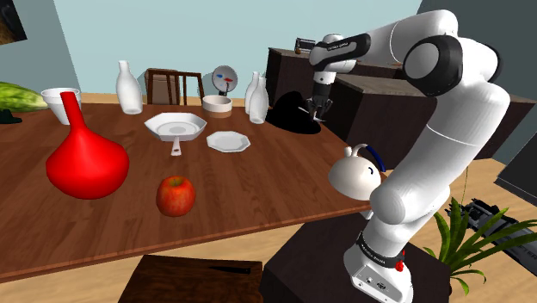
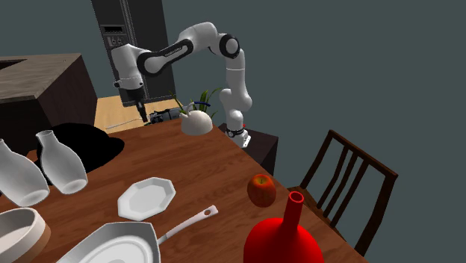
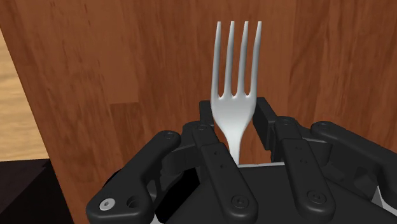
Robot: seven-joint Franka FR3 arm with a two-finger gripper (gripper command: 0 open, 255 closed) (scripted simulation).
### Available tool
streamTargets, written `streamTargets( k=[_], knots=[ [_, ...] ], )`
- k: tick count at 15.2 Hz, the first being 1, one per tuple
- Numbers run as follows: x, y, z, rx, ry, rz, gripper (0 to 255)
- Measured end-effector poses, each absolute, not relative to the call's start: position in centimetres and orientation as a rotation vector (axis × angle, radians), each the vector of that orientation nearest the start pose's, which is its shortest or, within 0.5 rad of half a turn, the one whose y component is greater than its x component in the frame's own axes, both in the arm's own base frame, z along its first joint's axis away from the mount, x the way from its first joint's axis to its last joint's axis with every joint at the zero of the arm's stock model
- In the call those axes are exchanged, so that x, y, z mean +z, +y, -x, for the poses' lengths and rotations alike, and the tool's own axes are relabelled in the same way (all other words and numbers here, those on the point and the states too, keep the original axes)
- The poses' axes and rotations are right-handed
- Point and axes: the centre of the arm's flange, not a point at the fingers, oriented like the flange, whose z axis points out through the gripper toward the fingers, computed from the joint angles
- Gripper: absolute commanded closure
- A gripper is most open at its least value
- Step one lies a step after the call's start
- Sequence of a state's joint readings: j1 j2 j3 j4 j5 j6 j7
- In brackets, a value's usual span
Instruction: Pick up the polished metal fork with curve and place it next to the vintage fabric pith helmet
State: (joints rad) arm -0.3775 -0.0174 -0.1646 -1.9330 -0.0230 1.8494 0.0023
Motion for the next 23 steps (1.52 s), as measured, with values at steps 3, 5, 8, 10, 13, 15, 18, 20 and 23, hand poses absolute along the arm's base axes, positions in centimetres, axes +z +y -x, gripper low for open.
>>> streamTargets(
  k=[3,5,8,10,13,15,18,20,23],
  knots=[
    [47.1,-28.5,-46.9,0.109,0.833,3.028,255],
    [46.1,-28.5,-46.8,0.109,0.833,3.028,255],
    [44.4,-28.4,-46.8,0.109,0.833,3.028,255],
    [43.3,-28.3,-46.8,0.108,0.833,3.028,255],
    [41.9,-28.5,-46.8,0.108,0.833,3.028,255],
    [40.8,-28.5,-46.8,0.108,0.833,3.028,255],
    [39.2,-28.4,-46.8,0.108,0.833,3.028,255],
    [38.1,-28.4,-46.8,0.108,0.833,3.028,255],
    [36.6,-28.5,-46.8,0.109,0.833,3.028,255]
  ],
)
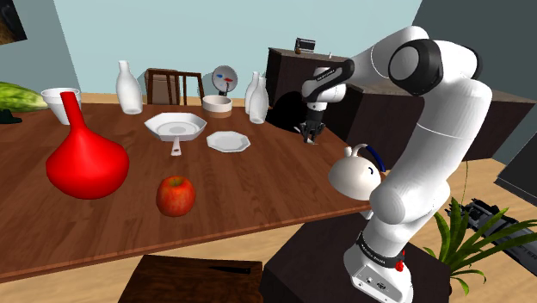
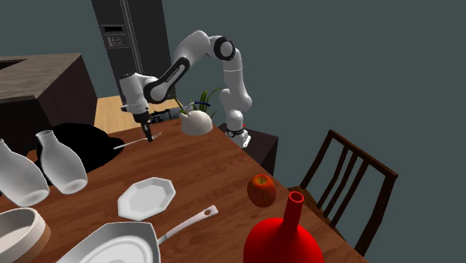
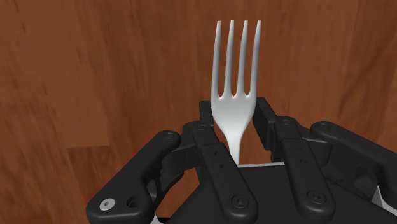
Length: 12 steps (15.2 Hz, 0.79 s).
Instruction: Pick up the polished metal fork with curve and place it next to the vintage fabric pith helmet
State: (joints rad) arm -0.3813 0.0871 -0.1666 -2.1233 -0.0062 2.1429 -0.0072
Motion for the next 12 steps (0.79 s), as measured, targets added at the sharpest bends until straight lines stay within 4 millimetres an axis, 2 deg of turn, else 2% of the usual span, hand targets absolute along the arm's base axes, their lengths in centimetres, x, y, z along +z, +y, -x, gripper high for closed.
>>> streamTargets(
  k=[5,11,12],
  knots=[
    [34.3,-28.4,-46.8,0.107,0.833,3.028,255],
    [34.1,-28.4,-46.8,0.108,0.833,3.028,255],
    [34.1,-28.4,-46.8,0.108,0.833,3.028,0]
  ],
)
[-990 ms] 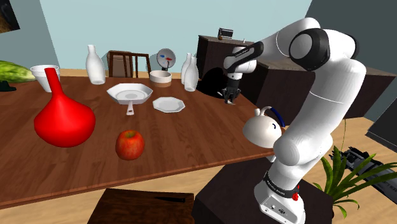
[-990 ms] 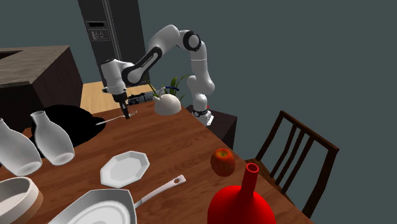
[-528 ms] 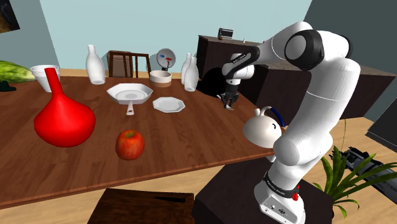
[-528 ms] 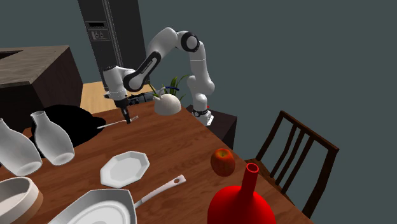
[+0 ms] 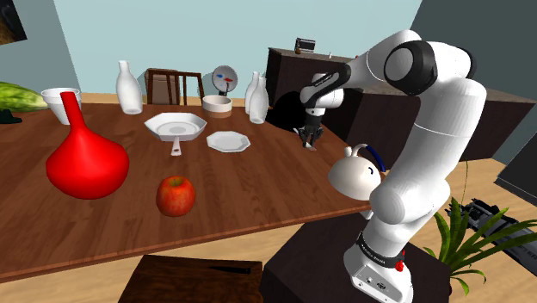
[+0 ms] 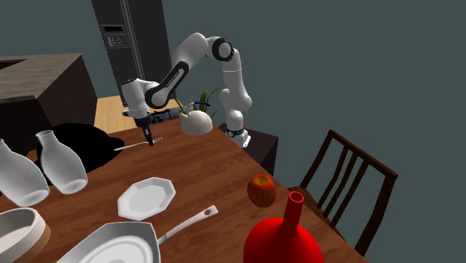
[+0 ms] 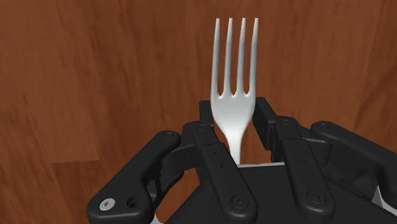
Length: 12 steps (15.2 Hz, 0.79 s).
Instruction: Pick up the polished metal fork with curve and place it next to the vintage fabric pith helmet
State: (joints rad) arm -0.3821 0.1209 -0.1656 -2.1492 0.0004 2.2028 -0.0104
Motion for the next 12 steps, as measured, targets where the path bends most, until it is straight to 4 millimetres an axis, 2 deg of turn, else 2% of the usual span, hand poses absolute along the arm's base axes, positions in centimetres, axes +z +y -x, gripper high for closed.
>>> streamTargets(
  k=[6,10,12],
  knots=[
    [34.1,-28.4,-46.8,0.108,0.833,3.028,0],
    [37.8,-28.8,-47.1,0.106,0.833,3.028,0],
    [38.7,-28.5,-47.2,0.106,0.833,3.028,0]
  ],
)
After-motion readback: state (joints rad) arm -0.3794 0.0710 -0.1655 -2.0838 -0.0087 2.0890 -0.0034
